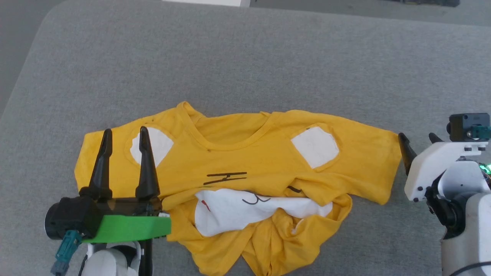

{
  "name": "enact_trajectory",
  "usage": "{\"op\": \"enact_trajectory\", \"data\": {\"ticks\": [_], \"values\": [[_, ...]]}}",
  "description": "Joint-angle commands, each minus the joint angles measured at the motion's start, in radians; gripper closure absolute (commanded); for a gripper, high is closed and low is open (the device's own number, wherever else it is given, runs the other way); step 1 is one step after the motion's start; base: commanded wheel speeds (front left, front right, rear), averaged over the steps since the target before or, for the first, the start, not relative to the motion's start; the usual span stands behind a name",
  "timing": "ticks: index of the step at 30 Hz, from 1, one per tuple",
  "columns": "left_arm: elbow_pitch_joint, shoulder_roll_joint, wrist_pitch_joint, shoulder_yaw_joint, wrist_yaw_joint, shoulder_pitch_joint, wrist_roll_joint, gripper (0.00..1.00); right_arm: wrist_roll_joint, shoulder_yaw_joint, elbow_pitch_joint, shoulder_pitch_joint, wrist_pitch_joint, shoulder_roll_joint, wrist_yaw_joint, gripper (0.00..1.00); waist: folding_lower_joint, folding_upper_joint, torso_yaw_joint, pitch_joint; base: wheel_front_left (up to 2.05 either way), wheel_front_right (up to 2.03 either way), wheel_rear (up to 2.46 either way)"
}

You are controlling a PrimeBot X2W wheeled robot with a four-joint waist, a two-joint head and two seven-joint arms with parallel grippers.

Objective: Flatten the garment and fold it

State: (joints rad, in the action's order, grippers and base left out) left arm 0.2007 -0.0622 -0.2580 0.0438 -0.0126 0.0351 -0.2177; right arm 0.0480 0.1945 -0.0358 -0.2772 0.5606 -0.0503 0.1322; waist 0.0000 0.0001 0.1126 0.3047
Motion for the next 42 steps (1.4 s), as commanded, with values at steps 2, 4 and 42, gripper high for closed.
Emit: {"op": "enact_trajectory", "data": {"ticks": [2, 4, 42], "values": [[-0.006, 0.008, -0.004, -0.004, 0.011, 0.026, 0.005, 0.00, -0.020, -0.003, -0.032, -0.031, 0.015, -0.003, -0.002, 0.00, 0.0000, -0.0001, 0.038, 0.045, 0.00, 0.00, 0.00], [-0.011, 0.009, -0.004, -0.006, 0.015, 0.035, 0.005, 0.00, -0.024, -0.009, -0.061, -0.040, 0.029, -0.007, -0.002, 0.00, 0.0000, -0.0001, 0.046, 0.054, 0.00, 0.00, 0.00], [-0.243, -0.159, 0.270, 0.046, 0.118, 0.180, 0.042, 0.00, 0.011, 0.230, 0.079, 0.129, 0.010, -0.023, -0.002, 1.00, 0.0000, -0.0001, -0.053, -0.037, 0.00, 0.00, 0.00]]}}
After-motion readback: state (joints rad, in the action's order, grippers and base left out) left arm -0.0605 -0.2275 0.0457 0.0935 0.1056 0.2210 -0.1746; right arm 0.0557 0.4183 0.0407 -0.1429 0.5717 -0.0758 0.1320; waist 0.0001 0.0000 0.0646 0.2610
